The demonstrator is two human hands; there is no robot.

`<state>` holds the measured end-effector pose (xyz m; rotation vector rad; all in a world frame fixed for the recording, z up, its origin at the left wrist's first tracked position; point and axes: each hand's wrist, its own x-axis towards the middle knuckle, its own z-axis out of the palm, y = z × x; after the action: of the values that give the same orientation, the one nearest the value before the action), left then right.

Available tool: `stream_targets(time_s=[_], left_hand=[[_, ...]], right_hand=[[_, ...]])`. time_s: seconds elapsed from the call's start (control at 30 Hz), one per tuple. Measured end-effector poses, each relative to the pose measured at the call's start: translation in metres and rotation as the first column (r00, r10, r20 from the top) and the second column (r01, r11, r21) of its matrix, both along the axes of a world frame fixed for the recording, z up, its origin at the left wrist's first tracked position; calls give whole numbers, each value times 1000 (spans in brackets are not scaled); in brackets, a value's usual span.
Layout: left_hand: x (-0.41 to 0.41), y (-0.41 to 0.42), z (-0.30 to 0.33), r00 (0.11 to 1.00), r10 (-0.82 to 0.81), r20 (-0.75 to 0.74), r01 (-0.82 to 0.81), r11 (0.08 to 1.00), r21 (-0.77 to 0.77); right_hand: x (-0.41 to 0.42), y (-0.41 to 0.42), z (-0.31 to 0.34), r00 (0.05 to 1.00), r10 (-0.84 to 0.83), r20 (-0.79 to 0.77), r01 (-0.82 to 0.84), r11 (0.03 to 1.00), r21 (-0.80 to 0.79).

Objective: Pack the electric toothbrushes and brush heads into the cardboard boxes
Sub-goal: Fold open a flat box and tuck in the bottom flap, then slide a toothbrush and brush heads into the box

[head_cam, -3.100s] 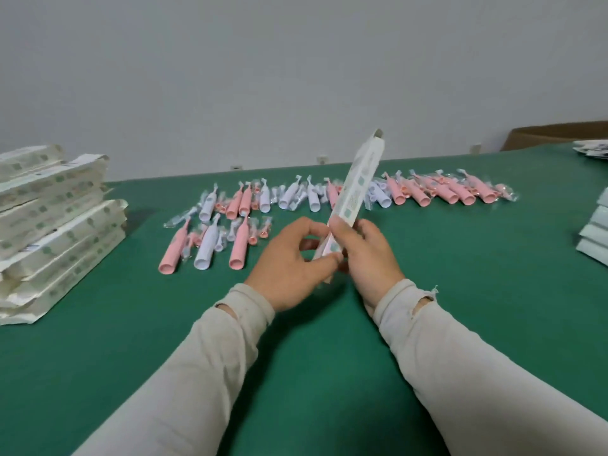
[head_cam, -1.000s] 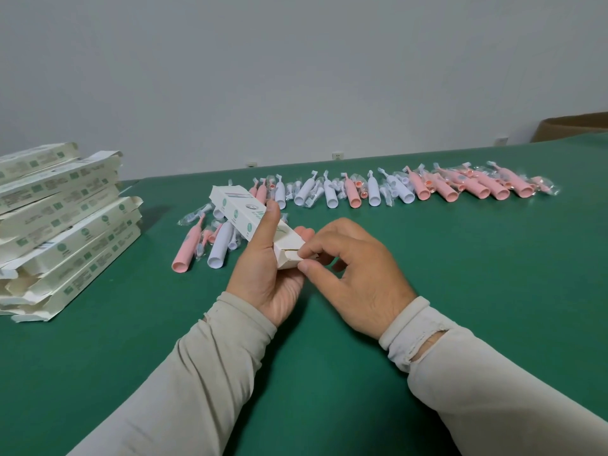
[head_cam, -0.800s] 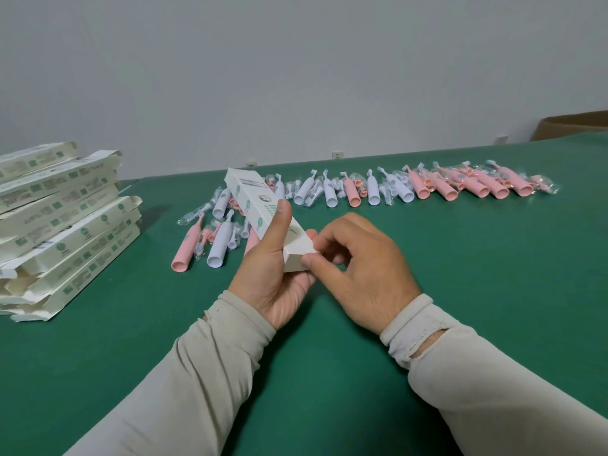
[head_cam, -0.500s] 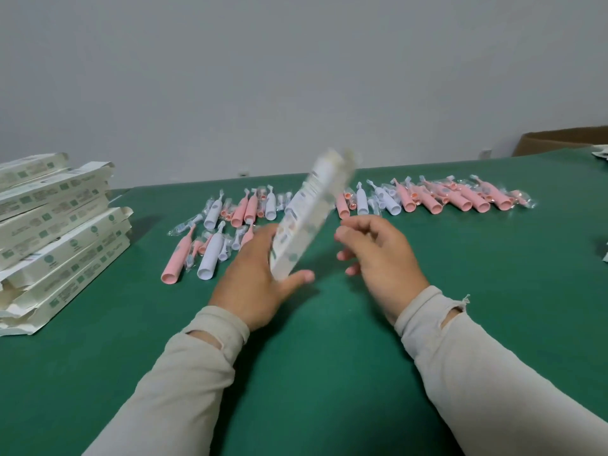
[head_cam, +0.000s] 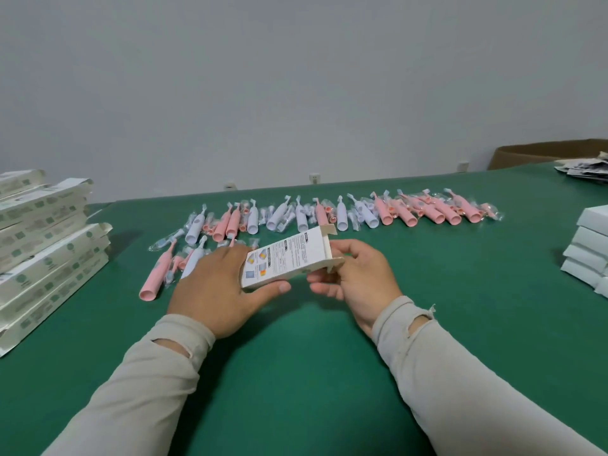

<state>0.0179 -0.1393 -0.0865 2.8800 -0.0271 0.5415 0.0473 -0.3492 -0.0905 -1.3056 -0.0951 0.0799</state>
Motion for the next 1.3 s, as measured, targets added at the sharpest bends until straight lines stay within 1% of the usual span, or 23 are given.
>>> stream_targets(time_s=[0.03,0.07,0.13,0.17,0.2,0.23,0.33,0.43,0.5,0.57,0.63,0.77,0.87,1.07,1.2,1.3], left_hand=[[2,2,2,1000,-5,17,4,999,43],[3,5,2,1000,-12,29,10,997,72],[4,12,-1,999,-19,36,16,997,80],[4,15,-4,999,-17,31,14,998,69],[3,17,-7,1000,-17,25,15,998,54],[3,19,-9,1000,-21,20,21,999,39],[3,24,-11,998,-57,25,58,998,-21],[4,29,-11,996,-85,32,88,993,-79],[4,31,-10,994,-92,64,98,990,-100],[3,32,-7,991,-95,91,105,989,-106],[2,33,-4,991,-83,101,95,988,-119],[-2,36,-4,993,-68,97,82,984,-157],[-1,37,-5,994,-71,84,82,987,-136],[0,39,-5,988,-117,103,130,984,-119],[-1,38,-6,980,-172,97,183,975,-126],[-4,37,-4,975,-200,97,213,965,-154]], right_hand=[[-2,4,-2,1000,22,16,-21,999,-44],[-1,5,-5,998,9,67,-1,993,-121],[2,3,-8,965,-87,247,160,943,-291],[3,1,-8,934,-122,337,238,914,-329],[4,-1,-8,905,-128,406,277,902,-332],[5,-2,-8,884,-114,454,281,906,-318],[4,1,-8,845,-35,533,222,931,-291],[2,2,-8,863,21,504,118,963,-242],[2,1,-6,882,54,469,52,976,-209],[2,-1,-2,901,71,429,-14,991,-135],[0,-1,1,893,79,443,-44,995,-89],[-4,-4,5,840,78,537,29,982,-189],[-5,-4,5,824,126,553,11,971,-238],[-5,-10,8,840,246,484,-133,957,-257],[-4,-12,8,849,317,424,-258,947,-191],[-3,-15,10,845,354,402,-316,935,-161]])
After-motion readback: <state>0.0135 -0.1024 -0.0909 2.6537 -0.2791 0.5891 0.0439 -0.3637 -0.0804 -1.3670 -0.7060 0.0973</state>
